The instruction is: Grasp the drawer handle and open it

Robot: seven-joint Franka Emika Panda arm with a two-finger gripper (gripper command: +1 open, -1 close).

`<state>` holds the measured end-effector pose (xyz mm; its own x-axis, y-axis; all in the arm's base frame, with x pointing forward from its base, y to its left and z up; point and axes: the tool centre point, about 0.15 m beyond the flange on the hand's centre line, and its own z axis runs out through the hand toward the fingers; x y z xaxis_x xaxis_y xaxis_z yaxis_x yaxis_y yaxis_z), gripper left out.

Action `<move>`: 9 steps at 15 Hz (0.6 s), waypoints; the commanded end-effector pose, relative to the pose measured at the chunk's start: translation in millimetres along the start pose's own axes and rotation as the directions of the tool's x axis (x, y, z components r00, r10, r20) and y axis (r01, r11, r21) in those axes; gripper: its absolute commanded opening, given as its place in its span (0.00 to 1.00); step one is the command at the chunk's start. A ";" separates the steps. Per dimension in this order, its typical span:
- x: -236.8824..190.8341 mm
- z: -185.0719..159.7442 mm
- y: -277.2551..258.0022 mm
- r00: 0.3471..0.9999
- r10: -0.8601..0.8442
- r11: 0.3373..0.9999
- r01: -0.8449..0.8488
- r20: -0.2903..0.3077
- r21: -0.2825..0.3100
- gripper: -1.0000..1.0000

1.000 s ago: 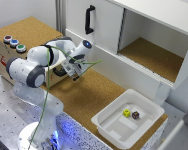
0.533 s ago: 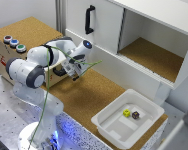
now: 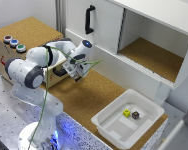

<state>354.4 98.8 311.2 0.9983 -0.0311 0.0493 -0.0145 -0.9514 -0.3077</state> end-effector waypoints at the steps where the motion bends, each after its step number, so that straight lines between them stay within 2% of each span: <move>1: -11.6 -44.5 -8.1 0.991 -0.073 0.996 0.067 -0.116 -0.055 1.00; 6: -23.1 -91.6 -2.1 0.979 -0.080 0.995 0.068 -0.187 -0.068 1.00; 9: -34.9 -111.1 5.1 0.975 -0.097 0.991 0.076 -0.201 -0.113 1.00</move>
<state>345.2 85.8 376.9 0.9751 0.0016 0.2218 0.0625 -0.9615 -0.2677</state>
